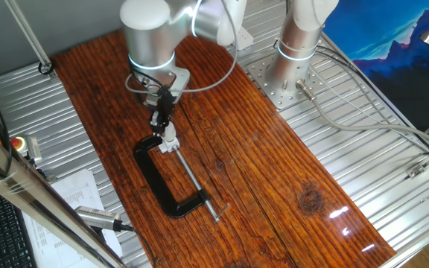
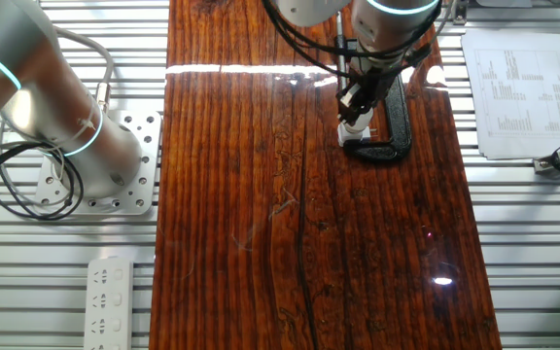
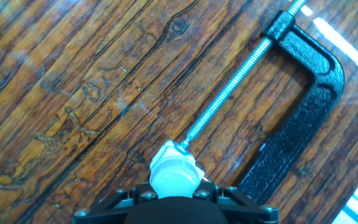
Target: Install the light bulb by rotating it
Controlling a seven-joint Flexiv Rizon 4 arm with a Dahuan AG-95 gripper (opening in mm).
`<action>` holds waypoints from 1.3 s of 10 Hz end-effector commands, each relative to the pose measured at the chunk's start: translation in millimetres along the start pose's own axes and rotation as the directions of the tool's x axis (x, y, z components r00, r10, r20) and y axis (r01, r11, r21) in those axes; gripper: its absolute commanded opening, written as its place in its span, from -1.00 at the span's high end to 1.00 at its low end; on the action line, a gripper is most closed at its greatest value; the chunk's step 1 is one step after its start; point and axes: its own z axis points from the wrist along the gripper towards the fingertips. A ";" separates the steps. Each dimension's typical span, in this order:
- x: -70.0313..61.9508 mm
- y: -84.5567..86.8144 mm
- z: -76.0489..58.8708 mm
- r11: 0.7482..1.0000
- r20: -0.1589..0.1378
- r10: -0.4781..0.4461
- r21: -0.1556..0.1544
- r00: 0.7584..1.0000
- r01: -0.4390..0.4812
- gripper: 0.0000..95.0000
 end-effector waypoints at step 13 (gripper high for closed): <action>2.5 0.4 1.5 0.899 -0.037 0.439 0.008 0.898 -0.439 1.00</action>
